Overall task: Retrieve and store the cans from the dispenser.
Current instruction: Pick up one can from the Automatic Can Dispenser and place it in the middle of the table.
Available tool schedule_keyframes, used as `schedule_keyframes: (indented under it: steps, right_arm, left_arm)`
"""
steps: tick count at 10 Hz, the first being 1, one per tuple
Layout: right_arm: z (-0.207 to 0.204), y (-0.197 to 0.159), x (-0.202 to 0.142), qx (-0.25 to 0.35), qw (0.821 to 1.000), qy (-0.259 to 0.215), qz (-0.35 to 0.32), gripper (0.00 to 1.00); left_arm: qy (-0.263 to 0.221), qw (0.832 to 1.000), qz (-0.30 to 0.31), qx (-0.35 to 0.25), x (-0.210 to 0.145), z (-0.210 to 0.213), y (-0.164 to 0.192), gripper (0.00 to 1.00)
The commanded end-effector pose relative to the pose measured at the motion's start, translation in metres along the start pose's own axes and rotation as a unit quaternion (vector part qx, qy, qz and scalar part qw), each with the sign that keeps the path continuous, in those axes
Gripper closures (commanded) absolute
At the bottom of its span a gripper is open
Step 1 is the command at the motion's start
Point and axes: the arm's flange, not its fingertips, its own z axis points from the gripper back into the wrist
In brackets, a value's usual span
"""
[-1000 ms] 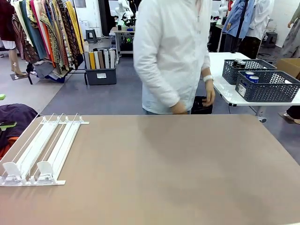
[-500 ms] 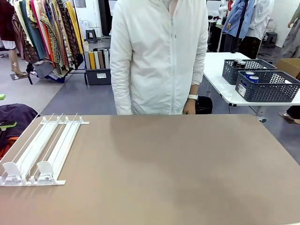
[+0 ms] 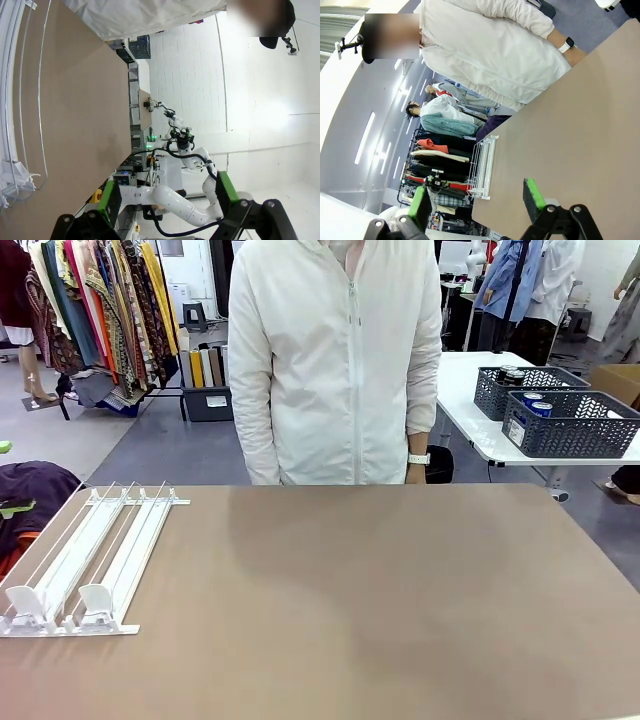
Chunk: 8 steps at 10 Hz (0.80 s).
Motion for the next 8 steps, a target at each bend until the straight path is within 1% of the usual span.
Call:
schedule_keyframes:
  steps: [1,8]
  right_arm:
    - [-0.0026,0.0027,0.0028,0.013,1.0,-0.01,0.003,0.0]
    - [-0.0026,0.0027,0.0028,0.013,1.0,-0.01,0.003,0.0]
  left_arm:
    - [-0.004,1.0,-0.001,-0.011,-0.0034,-0.0009,-0.0036,0.0]
    - [-0.004,1.0,-0.001,-0.011,-0.0034,-0.0009,-0.0036,0.0]
